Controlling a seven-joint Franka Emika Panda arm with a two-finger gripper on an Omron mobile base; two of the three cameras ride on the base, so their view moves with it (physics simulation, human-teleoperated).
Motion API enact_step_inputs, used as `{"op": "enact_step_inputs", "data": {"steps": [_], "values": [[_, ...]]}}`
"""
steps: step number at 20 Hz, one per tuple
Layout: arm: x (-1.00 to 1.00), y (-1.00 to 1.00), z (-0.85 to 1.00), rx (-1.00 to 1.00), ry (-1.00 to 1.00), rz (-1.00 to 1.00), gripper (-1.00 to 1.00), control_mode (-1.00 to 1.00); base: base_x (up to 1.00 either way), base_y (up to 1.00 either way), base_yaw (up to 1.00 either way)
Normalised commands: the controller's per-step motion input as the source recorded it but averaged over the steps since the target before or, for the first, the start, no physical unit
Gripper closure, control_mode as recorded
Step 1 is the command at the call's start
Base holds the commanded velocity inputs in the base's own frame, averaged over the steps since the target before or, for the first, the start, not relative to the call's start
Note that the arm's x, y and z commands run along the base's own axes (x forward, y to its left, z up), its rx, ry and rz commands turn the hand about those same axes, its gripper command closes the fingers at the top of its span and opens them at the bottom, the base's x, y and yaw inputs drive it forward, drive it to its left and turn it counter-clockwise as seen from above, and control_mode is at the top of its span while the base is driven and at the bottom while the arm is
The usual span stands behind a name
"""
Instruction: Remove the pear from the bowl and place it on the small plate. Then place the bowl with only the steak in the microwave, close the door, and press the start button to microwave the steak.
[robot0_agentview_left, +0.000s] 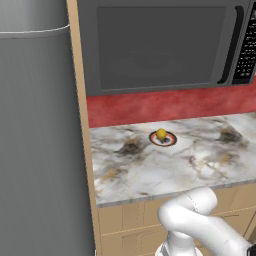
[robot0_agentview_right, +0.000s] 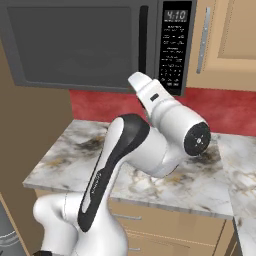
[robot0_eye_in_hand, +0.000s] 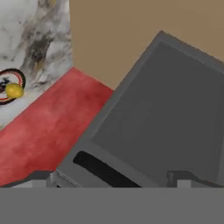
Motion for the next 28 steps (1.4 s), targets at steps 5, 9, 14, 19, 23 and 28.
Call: {"op": "enact_step_inputs", "data": {"steps": [5,9,14,19,23,28], "values": [[0.05,-0.03,-0.43,0.33,0.29,-0.01,-1.0,-1.0,0.0,0.0,0.0],[0.03,-0.41,-0.32,0.39,0.09,0.0,-1.0,-1.0,0.0,0.0,0.0],[0.43,-0.25,-0.02,0.27,0.09,-0.02,-1.0,-1.0,0.0,0.0,0.0],[0.47,-0.02,0.05,0.04,0.12,-0.04,-1.0,-1.0,0.0,0.0,0.0],[0.04,-0.21,-0.08,0.05,0.08,0.0,-1.0,-1.0,0.0,0.0,0.0],[0.18,-0.23,0.0,0.05,0.14,0.0,-1.0,-1.0,0.0,0.0,0.0]]}}
